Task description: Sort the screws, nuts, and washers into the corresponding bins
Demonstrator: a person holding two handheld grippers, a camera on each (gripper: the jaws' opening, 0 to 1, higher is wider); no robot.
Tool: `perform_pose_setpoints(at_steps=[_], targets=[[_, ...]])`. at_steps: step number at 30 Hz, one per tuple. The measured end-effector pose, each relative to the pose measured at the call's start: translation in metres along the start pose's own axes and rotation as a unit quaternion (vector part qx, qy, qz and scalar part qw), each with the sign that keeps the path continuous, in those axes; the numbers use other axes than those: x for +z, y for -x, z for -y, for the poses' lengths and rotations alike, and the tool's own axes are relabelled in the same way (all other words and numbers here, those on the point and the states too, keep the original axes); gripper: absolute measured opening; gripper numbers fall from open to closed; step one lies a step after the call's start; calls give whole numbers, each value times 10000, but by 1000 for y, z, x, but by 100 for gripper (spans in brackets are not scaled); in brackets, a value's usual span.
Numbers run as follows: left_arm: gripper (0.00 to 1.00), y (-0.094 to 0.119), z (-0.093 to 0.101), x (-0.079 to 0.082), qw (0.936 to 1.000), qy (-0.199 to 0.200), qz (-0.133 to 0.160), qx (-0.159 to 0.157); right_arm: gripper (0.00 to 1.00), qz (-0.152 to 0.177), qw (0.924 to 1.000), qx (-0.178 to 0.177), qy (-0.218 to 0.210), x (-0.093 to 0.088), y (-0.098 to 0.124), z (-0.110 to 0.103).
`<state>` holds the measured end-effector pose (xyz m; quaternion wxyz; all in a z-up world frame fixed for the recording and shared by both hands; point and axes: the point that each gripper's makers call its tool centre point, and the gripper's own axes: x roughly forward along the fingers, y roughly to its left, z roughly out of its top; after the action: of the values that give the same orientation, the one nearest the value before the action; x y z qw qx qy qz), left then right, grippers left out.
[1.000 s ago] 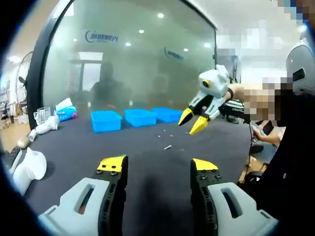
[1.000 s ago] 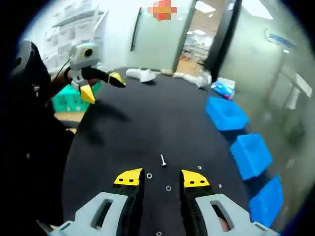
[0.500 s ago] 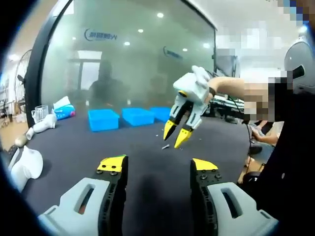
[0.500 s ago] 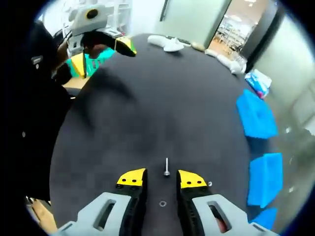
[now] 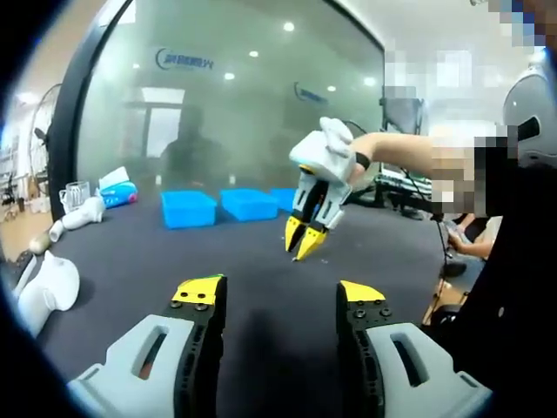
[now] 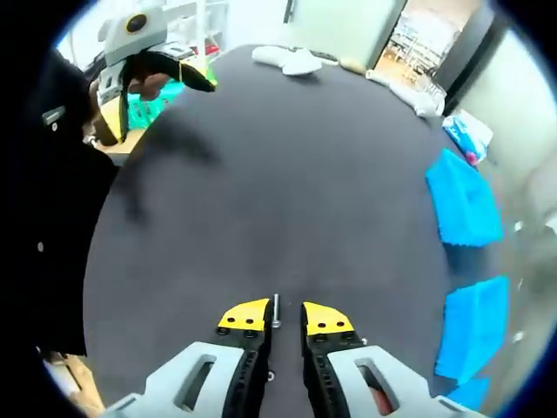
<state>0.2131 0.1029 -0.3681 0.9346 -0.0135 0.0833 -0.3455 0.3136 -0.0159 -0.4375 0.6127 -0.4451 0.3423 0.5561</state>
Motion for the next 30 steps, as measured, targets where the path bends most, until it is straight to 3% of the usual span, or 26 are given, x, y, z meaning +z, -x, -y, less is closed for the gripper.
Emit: perform_pose_setpoints(at_steps=[6, 13, 23, 30], targets=[[49, 1, -3, -1, 10000, 33, 7, 29, 9, -38, 9997, 184, -138, -2, -3, -3], [49, 0, -1, -2, 10000, 47, -2, 6, 2, -24, 9970, 497, -595, -3, -4, -2], [49, -1, -2, -1, 10000, 59, 19, 20, 1, -3, 9970, 491, -597, -5, 2, -11], [49, -2, -2, 0, 10000, 50, 4, 21, 1, 495, 9957, 209, -754, -5, 24, -15]])
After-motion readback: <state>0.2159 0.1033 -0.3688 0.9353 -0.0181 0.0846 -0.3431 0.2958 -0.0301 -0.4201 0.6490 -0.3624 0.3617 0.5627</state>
